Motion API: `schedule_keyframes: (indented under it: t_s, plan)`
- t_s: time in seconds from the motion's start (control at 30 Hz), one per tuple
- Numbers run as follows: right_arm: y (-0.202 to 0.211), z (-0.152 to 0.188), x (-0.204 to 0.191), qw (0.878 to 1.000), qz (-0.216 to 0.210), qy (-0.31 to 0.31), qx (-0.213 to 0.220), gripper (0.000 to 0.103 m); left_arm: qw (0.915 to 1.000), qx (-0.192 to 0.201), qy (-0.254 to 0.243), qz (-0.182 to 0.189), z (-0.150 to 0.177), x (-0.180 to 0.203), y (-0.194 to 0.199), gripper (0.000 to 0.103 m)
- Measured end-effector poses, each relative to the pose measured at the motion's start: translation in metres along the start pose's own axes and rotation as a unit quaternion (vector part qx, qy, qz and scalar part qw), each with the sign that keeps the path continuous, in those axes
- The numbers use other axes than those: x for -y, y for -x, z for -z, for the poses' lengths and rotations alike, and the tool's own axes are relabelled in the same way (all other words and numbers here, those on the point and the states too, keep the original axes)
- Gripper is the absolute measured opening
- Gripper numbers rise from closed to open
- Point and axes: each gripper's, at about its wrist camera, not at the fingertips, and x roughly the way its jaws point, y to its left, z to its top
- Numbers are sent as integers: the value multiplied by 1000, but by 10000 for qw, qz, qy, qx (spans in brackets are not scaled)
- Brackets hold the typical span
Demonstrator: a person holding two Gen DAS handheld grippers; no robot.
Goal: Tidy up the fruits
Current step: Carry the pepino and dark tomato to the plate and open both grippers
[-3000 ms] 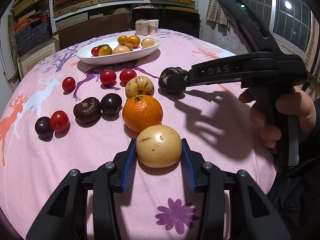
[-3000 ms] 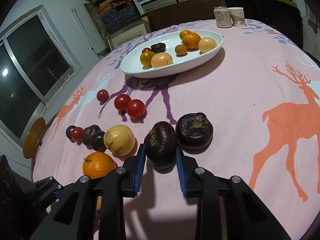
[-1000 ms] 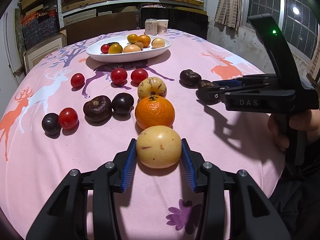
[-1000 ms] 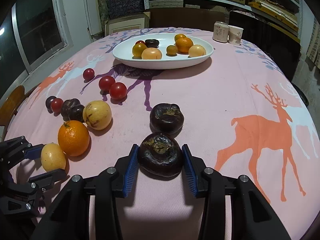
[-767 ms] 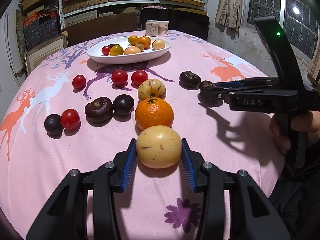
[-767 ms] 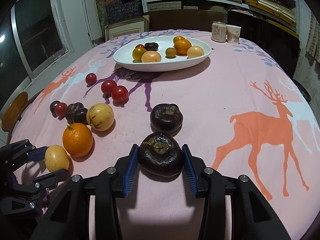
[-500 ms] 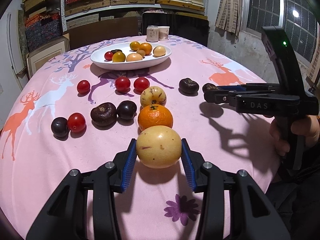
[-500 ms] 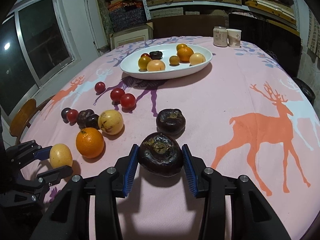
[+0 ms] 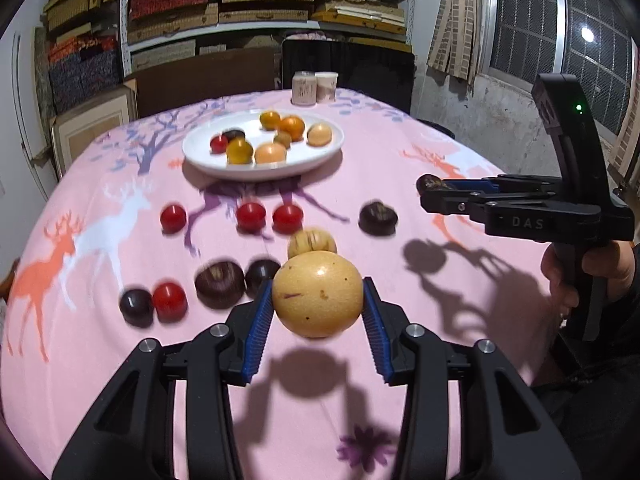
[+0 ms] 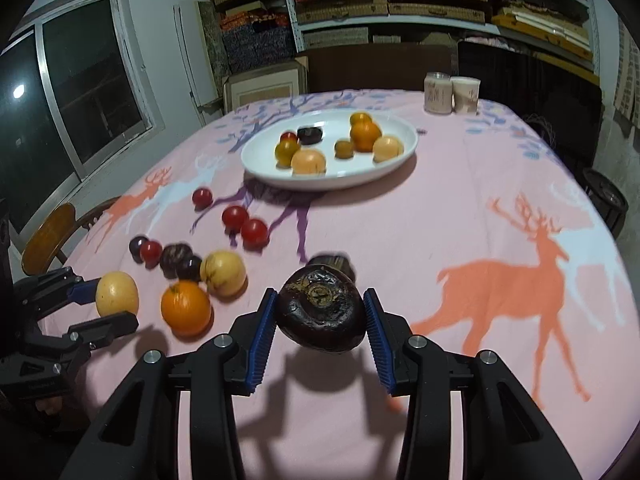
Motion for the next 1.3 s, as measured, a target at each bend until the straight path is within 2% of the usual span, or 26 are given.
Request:
schedule_keyframes:
  t_s: [0.23,0.47,0.67,0.73,0.9,1.0,1.17,1.3]
  plan:
    - [-13,-66,16,10000,-3,15,90,44,9993,74,-182,-323,-74,-27,-33,42]
    - [-82,-115,17,9997,73,169,-175,44,9982,-219,-45,-553,-143,-78,-106,42]
    - [-143,-132,21,9985,166,184,-495,44,9943,-725,217,-747,-162,-116,-180,42]
    - [-156,-133,21,9981,186,214,-543,44,9939,-770,258,-747,-162,-122,-193,43]
    - [-160,-133,16,9983,184,369,-403,46,9940,-756,385,-692,-168,-131,-200,43]
    - [-146,-131,13,9987,216,417,-200,53,9941,-596,462,-777,-166,-134,-188,65]
    - [-118,-120,15,9996,135,242,-85,54,9955,-380,585,-641,-163,-130,-152,69]
    - [-90,-96,13,9999,108,88,-52,58,9970,-260,471,-564,-147,-115,-113,81]
